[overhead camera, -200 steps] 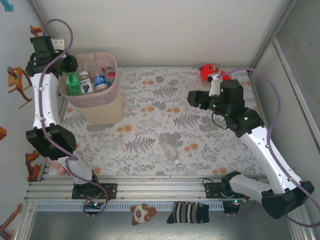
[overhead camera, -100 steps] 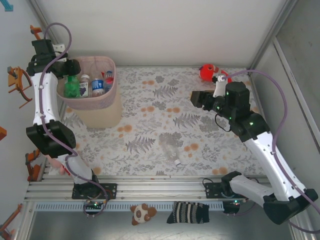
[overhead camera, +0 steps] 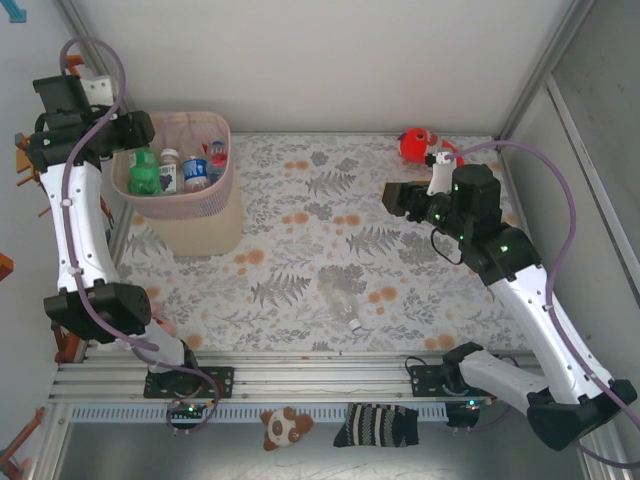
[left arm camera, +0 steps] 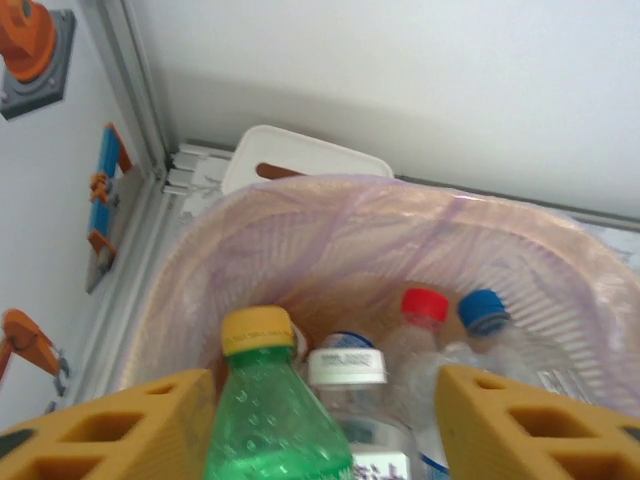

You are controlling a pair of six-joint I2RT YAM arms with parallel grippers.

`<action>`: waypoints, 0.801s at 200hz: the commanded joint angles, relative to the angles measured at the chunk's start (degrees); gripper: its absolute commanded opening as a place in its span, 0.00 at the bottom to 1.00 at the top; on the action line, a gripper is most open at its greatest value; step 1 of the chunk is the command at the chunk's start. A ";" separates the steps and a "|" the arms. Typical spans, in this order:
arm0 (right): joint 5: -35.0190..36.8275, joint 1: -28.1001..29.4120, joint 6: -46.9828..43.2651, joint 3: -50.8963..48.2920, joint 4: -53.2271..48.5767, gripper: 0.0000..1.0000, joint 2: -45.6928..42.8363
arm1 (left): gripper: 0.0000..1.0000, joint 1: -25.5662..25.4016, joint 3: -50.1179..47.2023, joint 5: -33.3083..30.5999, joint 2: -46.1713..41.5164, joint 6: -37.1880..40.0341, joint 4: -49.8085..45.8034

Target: Put the plastic bottles in the bin

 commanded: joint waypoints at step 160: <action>-1.05 -0.01 -0.59 0.31 0.78 0.69 1.62 | 0.32 -0.48 -10.30 6.67 -5.46 -0.10 -5.00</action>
